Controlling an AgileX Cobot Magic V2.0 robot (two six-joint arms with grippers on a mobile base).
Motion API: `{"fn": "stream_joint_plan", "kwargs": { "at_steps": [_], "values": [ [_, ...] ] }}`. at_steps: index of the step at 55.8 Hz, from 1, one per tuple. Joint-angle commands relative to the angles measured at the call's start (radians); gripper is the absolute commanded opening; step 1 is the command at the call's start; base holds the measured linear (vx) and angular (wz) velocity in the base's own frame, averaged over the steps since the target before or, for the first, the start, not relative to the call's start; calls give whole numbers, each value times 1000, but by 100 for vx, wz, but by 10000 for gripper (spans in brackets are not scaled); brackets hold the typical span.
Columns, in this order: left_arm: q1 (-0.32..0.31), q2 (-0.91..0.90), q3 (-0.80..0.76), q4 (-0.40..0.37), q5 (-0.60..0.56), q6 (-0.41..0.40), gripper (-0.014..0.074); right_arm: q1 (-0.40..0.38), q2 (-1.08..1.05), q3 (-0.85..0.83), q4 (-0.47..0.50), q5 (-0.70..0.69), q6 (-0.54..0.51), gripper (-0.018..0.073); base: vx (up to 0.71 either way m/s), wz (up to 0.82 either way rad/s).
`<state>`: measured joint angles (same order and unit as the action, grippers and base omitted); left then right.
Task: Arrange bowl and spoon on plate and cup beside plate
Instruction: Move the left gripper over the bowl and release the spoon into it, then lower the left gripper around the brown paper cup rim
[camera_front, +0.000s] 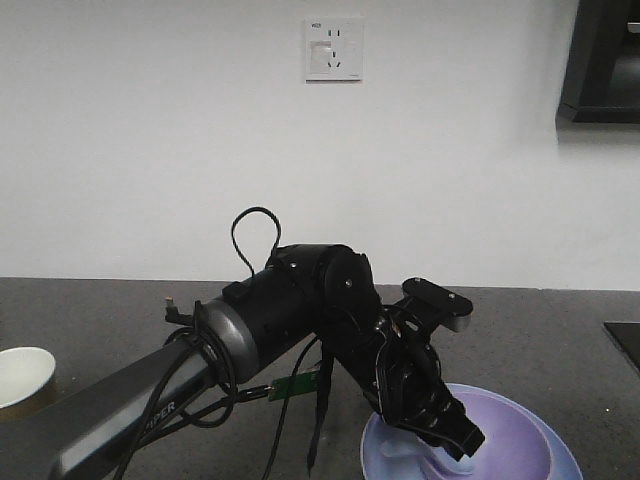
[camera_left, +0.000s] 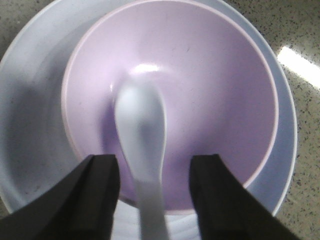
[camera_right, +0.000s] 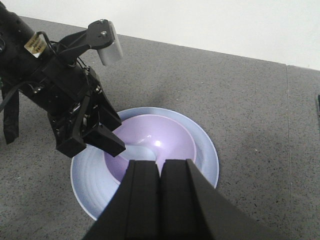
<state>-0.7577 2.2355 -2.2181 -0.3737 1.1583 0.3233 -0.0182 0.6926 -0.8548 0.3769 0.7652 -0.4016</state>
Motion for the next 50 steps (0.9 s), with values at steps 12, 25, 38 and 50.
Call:
{"fn": "stream_joint_plan", "kwargs": {
  "at_steps": [12,25,38,50],
  "values": [
    [-5,-206,-73,123,21,8,547,1,-1,-26,20,-68,-4,-8,0,0],
    [31,-382,-16,533,95,-96,524,1,-1,-26,19,-61,-4,-8,0,0],
    [239,-581,242,576,95,-116,523,1,-1,-26,17,-60,-4,-8,0,0],
    [411,-657,473,575,78,-116,523,1,-1,-26,17,-61,-4,-8,0,0]
  ]
}}
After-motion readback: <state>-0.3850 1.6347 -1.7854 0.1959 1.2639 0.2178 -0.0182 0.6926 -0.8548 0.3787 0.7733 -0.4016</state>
